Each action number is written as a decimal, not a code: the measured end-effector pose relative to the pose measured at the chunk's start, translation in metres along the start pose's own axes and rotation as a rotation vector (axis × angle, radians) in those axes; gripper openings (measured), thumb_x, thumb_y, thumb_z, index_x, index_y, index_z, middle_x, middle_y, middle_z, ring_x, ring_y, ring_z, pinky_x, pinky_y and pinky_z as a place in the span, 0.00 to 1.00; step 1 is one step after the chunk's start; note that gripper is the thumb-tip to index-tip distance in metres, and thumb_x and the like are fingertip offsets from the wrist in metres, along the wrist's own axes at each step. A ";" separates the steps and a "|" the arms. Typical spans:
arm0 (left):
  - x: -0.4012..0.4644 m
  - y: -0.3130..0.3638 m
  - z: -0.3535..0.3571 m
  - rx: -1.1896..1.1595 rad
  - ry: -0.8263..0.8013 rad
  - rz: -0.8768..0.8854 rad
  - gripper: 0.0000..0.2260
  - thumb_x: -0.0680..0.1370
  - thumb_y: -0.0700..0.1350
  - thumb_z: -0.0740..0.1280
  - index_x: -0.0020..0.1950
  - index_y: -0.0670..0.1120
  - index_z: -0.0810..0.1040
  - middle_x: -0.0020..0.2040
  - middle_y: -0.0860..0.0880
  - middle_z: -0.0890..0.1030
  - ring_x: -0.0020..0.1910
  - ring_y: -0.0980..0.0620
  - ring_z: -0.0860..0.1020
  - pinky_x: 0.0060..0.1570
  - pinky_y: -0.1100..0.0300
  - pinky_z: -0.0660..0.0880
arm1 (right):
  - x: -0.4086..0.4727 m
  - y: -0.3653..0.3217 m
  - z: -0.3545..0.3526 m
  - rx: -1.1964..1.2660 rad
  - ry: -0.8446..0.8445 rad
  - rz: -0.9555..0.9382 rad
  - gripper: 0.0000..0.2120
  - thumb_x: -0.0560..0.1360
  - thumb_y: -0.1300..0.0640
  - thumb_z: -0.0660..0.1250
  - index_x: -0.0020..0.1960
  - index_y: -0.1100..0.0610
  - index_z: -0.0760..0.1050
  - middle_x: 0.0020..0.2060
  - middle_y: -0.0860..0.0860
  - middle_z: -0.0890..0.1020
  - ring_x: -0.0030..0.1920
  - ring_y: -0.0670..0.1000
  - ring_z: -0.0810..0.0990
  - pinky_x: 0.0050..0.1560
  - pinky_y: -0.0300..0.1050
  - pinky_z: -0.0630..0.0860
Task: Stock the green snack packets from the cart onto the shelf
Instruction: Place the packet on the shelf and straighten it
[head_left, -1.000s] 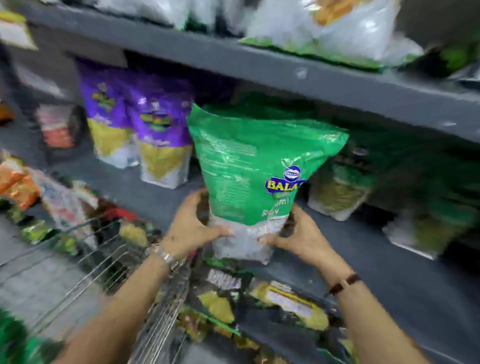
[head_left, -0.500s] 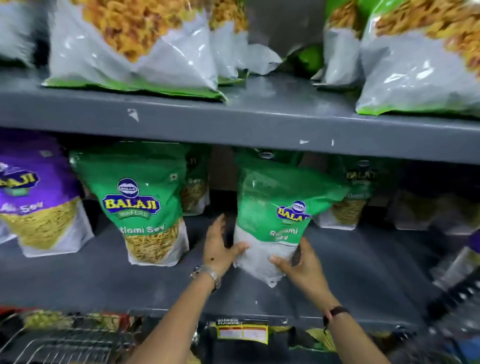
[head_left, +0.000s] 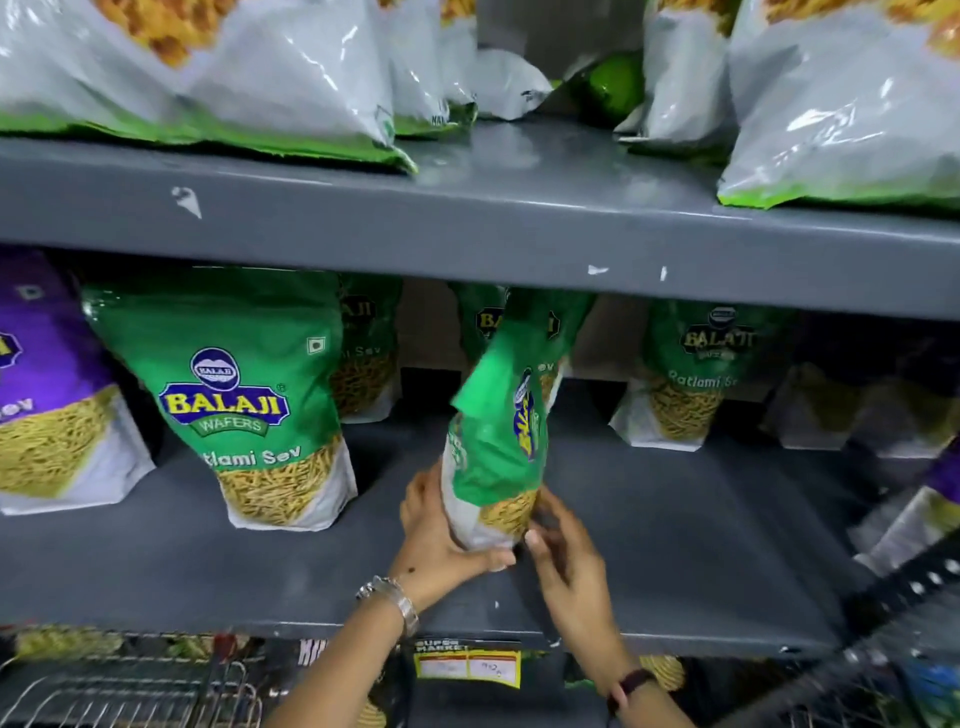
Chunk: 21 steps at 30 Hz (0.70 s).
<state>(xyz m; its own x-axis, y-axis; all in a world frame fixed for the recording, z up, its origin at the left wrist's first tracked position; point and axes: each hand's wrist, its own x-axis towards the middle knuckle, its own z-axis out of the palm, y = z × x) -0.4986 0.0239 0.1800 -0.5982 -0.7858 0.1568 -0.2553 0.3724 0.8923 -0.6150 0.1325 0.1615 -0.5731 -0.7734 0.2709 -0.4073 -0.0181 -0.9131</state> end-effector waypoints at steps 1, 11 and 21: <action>0.006 -0.002 -0.006 0.047 -0.010 -0.016 0.49 0.53 0.59 0.76 0.68 0.50 0.57 0.57 0.53 0.58 0.59 0.59 0.55 0.53 0.75 0.54 | -0.002 0.002 -0.003 -0.017 0.019 -0.026 0.21 0.73 0.66 0.65 0.55 0.41 0.71 0.52 0.47 0.80 0.47 0.39 0.80 0.49 0.32 0.75; 0.038 -0.014 -0.042 -0.200 -0.258 -0.059 0.21 0.73 0.32 0.63 0.62 0.49 0.65 0.60 0.51 0.72 0.59 0.52 0.72 0.63 0.60 0.68 | 0.055 -0.004 -0.023 0.035 -0.260 0.164 0.43 0.59 0.57 0.78 0.64 0.37 0.57 0.61 0.33 0.67 0.64 0.40 0.67 0.54 0.20 0.65; -0.006 -0.016 -0.023 -0.088 0.096 -0.017 0.32 0.73 0.45 0.66 0.71 0.48 0.53 0.69 0.56 0.57 0.68 0.58 0.57 0.66 0.60 0.58 | 0.024 -0.025 0.005 -0.102 0.078 0.147 0.51 0.61 0.53 0.77 0.72 0.51 0.46 0.74 0.53 0.53 0.73 0.52 0.53 0.72 0.52 0.57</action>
<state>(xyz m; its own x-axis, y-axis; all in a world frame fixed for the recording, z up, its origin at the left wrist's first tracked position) -0.4735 0.0110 0.1743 -0.5177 -0.8369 0.1778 -0.1941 0.3173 0.9282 -0.6152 0.1118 0.1891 -0.6833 -0.7117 0.1634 -0.3829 0.1586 -0.9101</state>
